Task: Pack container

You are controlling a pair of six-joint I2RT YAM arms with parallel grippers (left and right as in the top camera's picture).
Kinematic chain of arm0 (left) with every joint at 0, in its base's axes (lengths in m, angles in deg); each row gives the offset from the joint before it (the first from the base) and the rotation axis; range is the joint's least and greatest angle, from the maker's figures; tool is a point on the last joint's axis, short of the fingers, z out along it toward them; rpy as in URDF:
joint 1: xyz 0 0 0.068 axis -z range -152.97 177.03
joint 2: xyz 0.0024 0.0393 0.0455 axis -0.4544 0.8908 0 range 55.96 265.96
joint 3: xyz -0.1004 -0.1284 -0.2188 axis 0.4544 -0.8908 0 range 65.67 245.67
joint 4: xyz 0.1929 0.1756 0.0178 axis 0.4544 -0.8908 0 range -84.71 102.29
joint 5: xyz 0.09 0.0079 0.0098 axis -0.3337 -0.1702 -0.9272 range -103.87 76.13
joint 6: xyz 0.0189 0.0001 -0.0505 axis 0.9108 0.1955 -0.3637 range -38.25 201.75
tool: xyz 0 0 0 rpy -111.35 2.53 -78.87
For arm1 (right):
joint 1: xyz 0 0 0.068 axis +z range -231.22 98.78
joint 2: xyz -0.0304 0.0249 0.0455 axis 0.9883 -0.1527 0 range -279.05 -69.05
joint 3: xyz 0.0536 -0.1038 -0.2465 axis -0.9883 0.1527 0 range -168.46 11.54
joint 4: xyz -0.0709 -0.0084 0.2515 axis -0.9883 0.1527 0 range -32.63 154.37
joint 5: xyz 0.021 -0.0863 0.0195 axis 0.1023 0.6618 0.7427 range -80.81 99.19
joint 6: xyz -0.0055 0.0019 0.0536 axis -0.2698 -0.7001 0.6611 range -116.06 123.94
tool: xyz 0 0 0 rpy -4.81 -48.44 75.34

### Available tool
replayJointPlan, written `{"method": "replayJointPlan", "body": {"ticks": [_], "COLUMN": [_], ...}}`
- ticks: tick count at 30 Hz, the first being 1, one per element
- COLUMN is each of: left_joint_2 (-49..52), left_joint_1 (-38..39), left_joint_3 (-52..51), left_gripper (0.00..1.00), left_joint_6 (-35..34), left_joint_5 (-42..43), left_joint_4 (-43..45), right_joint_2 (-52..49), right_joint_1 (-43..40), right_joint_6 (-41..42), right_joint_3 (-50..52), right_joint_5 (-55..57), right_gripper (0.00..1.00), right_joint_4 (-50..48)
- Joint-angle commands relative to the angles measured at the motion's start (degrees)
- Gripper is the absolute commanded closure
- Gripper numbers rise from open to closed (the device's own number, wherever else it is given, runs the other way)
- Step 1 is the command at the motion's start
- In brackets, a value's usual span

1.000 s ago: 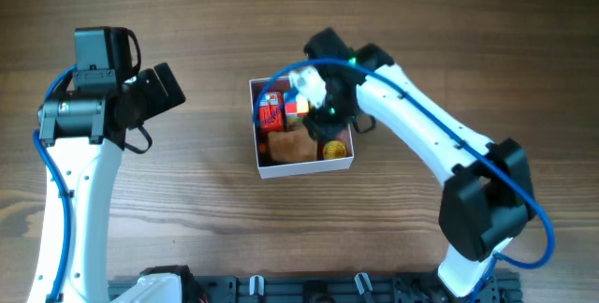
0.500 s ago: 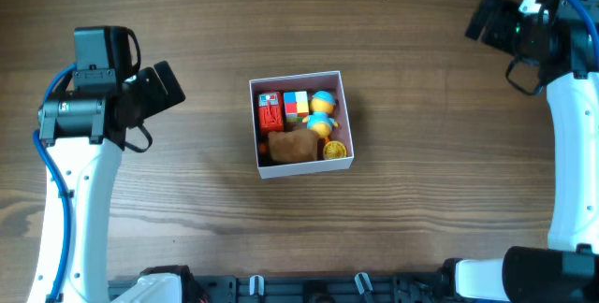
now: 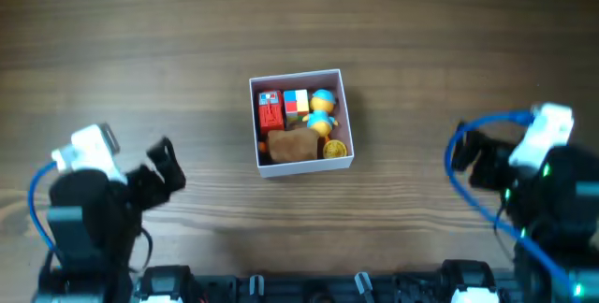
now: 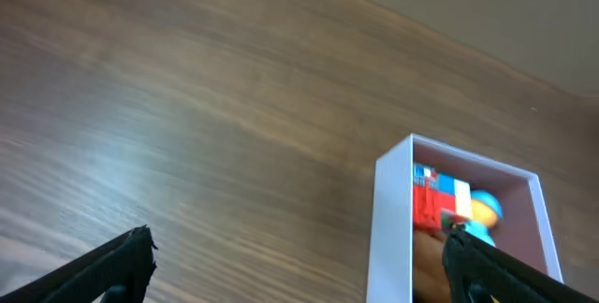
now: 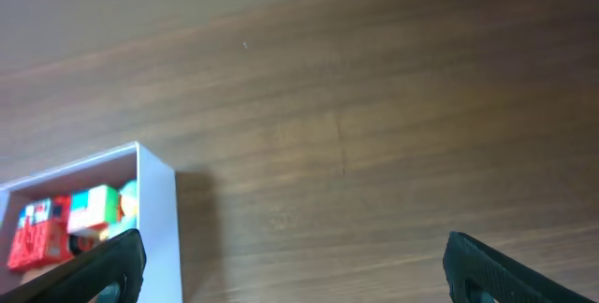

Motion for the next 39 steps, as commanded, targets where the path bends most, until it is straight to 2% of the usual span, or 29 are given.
{"method": "replayJointPlan", "body": {"ticks": [1,8,12,15,16,23,25,31,32,34,37,39], "left_joint_2": [-7.10,-5.29,-4.39,0.07,2.23,14.58,17.86,25.03,25.40,24.26,17.51,7.93], "left_joint_1": [0.33,0.33,0.33,0.33,0.33,0.33,0.33,0.33,0.33,0.37,0.37,0.37], "left_joint_3": [-5.90,-8.41,-8.41,-8.41,-8.41,-8.41,-8.41,-8.41,-8.41,-8.41,-8.41,-8.44], "left_gripper": [0.00,0.00,0.00,0.00,0.00,0.00,0.00,0.00,0.00,0.00,0.00,0.00], "left_joint_6": [-4.33,-3.28,11.10,19.47,20.22,19.43,16.55,17.18,22.53,26.27,26.21,26.25], "left_joint_5": [1.27,1.27,1.14,1.38,2.29,3.54,9.03,7.28,7.34,8.20,8.52,8.83], "left_joint_4": [0.17,1.44,5.09,4.50,4.68,4.76,10.58,14.62,14.34,13.73,12.48,10.01], "right_joint_2": [7.17,6.71,6.69,6.69,6.69,6.69,6.69,6.69,6.69,6.69,6.69,6.69], "right_joint_1": [0.26,0.26,0.26,0.26,0.26,0.26,0.26,0.26,0.26,0.26,0.26,0.26], "right_joint_6": [1.99,1.90,1.90,1.97,1.97,1.95,1.95,1.95,1.95,1.95,1.95,1.95], "right_joint_3": [5.51,7.45,7.45,7.45,7.45,7.45,7.45,7.45,7.45,7.45,7.45,7.45], "right_joint_5": [4.50,4.85,4.83,4.83,4.83,4.83,4.83,4.83,4.85,4.85,4.83,4.83], "right_gripper": [0.00,0.00,0.00,0.00,0.00,0.00,0.00,0.00,0.00,0.00,0.00,0.00], "right_joint_4": [1.95,0.50,0.52,0.50,0.52,0.52,0.52,0.52,0.52,0.52,0.52,0.52]}}
